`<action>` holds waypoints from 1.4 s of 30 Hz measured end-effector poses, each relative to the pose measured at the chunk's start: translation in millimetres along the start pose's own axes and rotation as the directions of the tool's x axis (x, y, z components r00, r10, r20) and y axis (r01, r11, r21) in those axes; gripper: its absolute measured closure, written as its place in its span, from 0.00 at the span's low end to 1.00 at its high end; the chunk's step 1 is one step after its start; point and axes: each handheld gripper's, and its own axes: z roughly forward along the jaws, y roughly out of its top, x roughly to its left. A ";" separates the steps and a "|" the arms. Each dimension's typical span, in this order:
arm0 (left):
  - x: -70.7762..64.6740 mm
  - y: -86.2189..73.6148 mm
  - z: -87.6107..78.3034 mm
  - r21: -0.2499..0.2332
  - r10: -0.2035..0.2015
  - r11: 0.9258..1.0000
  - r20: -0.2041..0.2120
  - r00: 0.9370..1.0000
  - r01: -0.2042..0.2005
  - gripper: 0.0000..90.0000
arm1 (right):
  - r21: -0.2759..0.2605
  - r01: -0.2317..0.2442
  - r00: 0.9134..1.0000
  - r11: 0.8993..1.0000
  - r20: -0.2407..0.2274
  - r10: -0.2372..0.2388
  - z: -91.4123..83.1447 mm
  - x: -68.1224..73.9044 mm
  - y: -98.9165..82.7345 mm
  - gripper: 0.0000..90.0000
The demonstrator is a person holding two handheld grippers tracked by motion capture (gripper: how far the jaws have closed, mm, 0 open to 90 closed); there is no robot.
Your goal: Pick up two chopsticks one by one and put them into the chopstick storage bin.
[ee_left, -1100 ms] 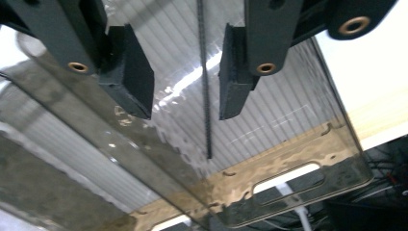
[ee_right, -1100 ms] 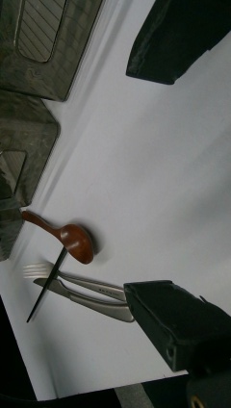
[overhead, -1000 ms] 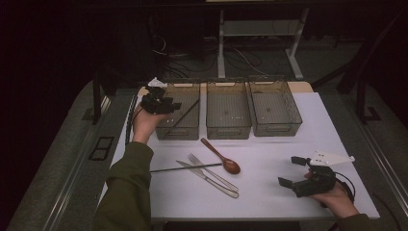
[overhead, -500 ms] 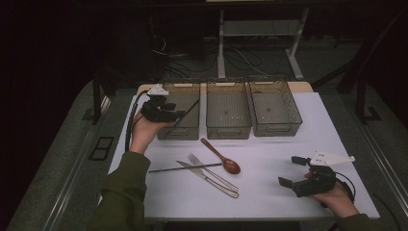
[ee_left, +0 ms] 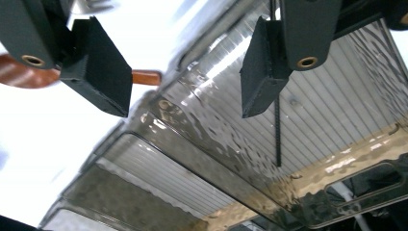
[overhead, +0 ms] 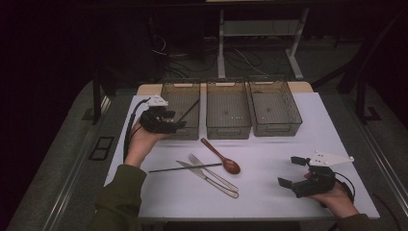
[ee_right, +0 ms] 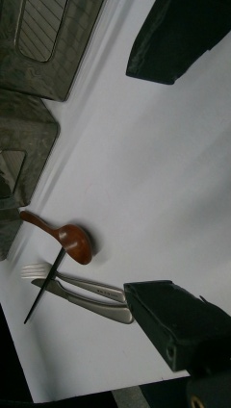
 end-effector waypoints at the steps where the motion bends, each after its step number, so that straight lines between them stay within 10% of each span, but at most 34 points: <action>1: -1.7 -0.9 -1.8 -0.005 0.004 1.000 0.005 1.000 -0.004 0.36 | -0.001 0.001 1.000 1.000 0.000 -0.001 -0.1 0.0 0.0 0.01; 29: -46.1 -56.9 -8.9 0.010 0.049 0.999 0.131 0.990 -0.050 0.33 | -0.009 -0.005 1.000 1.000 0.005 0.005 -0.8 0.2 0.2 0.01; 42: -50.7 -84.2 -8.7 0.044 0.088 0.994 0.173 0.981 -0.097 0.55 | -0.003 -0.006 1.000 1.000 0.001 0.006 -1.0 0.1 0.2 0.01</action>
